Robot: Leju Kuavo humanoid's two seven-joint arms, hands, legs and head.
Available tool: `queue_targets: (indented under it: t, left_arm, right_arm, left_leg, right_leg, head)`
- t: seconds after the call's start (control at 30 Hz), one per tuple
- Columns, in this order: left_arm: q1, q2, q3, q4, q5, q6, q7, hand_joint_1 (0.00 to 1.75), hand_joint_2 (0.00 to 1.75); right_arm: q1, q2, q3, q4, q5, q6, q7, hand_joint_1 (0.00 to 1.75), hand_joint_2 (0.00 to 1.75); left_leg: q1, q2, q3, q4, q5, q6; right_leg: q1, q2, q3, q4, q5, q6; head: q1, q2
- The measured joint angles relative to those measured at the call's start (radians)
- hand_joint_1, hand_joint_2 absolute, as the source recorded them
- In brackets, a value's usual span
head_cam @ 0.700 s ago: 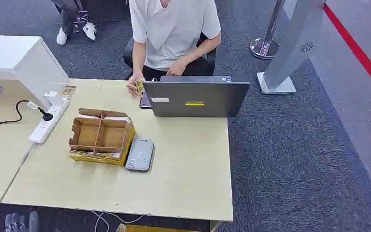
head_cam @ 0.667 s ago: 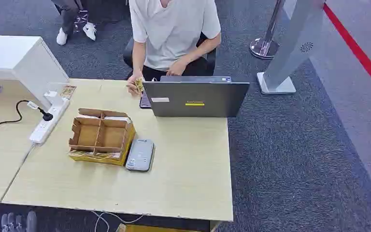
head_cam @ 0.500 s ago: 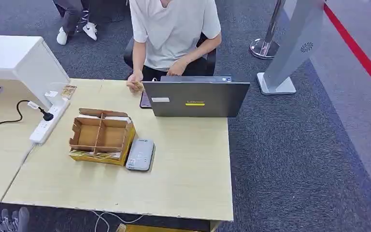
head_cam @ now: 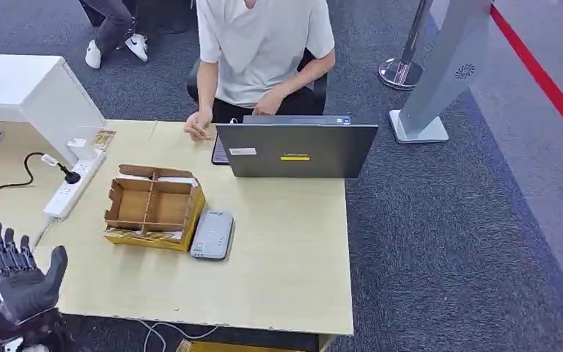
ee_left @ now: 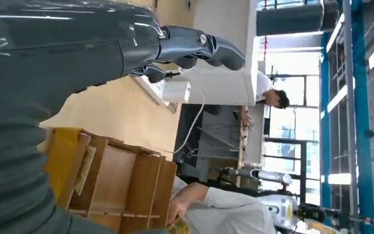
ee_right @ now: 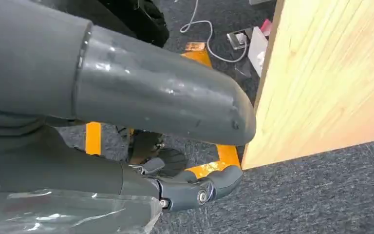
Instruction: Pass the card to the sensor for recognition and then transmit it.
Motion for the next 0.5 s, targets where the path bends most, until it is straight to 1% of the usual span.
queue_targets:
  t: [0.1, 0.27, 0.5]
  left_arm:
    - [-0.043, 0.018, -0.042, 0.008, -0.081, 0.026, 0.029, 0.0, 1.75]
    - [-0.117, 0.046, -0.115, 0.048, -0.211, 0.061, 0.089, 0.0, 1.75]
    - [-0.221, 0.085, -0.212, 0.135, -0.393, 0.105, 0.173, 0.0, 1.75]
  right_arm:
    - [-0.005, 0.003, 0.0, 0.0, 0.008, -0.002, 0.003, 0.0, 0.0]
    - [-0.012, 0.01, 0.0, 0.0, 0.022, -0.005, 0.015, 0.0, 0.0]
    - [-0.018, 0.018, 0.0, 0.0, 0.043, -0.007, 0.031, 0.0, 0.0]
  left_leg:
    - [0.0, 0.0, 0.0, 0.0, 0.0, 0.0]
    - [0.0, 0.0, 0.0, 0.0, 0.001, 0.0]
    - [0.0, 0.0, 0.0, 0.0, 0.001, 0.0]
  right_leg:
    - [0.0, 0.0, 0.0, 0.0, 0.0, 0.0]
    - [0.0, 0.0, 0.0, 0.0, 0.0, 0.0]
    - [0.0, 0.0, 0.0, 0.0, 0.001, 0.0]
  head:
    - [0.0, 0.0]
    - [0.0, 0.0]
    - [0.0, 0.0]
